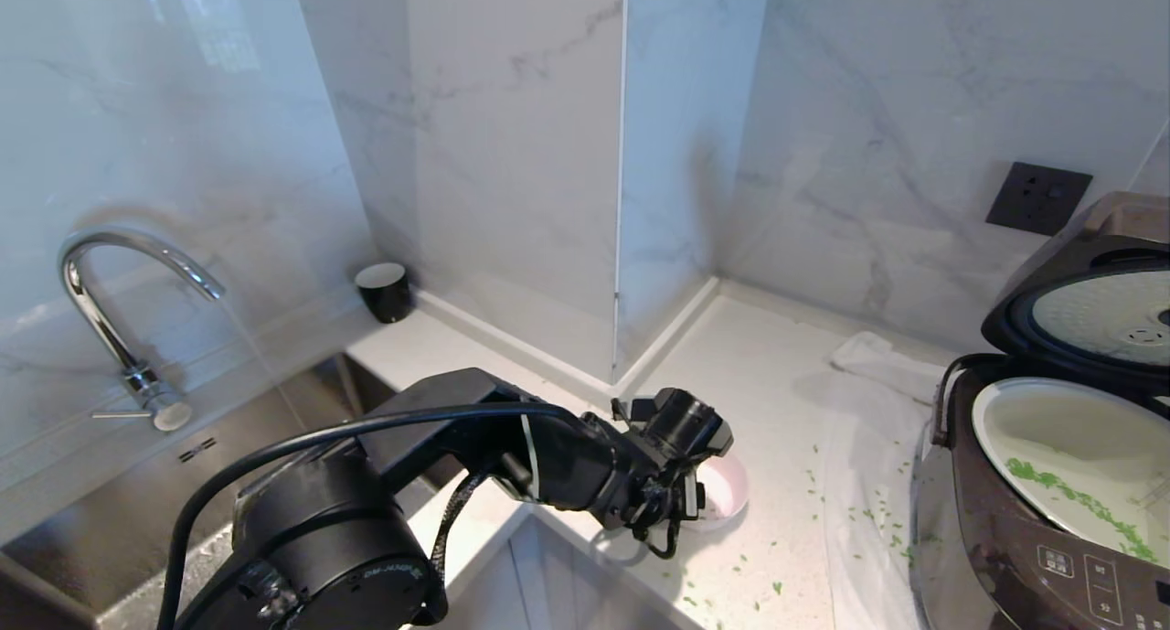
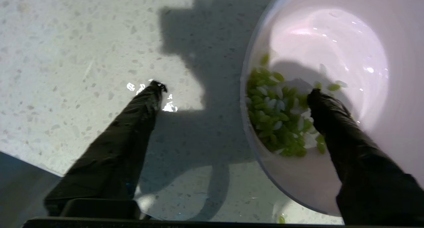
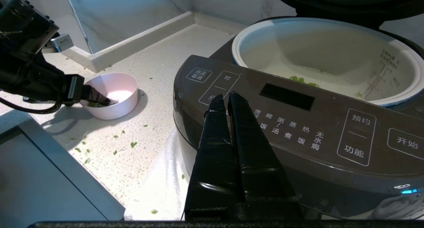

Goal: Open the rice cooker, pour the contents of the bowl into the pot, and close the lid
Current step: Pick up the bowl on the table

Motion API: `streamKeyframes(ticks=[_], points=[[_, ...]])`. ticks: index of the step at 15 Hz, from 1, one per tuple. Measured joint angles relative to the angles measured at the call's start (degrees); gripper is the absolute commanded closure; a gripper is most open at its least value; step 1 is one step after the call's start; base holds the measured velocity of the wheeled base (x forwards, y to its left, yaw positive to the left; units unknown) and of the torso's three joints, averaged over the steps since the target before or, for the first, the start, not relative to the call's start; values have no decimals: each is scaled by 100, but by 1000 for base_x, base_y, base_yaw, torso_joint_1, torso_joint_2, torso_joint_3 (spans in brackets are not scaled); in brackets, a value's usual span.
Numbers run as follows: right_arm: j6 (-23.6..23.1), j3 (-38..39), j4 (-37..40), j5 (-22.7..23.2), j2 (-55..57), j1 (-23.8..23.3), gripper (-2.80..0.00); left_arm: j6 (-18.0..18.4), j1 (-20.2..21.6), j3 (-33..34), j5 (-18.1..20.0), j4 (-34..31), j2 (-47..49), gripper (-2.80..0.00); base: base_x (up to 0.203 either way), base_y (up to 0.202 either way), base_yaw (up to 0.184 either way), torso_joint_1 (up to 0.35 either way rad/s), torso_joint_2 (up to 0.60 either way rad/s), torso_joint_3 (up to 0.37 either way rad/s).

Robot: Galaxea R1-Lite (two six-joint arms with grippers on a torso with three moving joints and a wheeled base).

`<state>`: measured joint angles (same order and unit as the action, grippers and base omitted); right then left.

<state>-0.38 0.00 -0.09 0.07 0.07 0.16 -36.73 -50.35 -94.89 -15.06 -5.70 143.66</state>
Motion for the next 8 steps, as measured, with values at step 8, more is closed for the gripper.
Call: streamKeyframes(ticks=[8], points=[[0,0,0,-2,0,0,0,-45,5,15,11,14,16,0,0,0,0,0,0,0]])
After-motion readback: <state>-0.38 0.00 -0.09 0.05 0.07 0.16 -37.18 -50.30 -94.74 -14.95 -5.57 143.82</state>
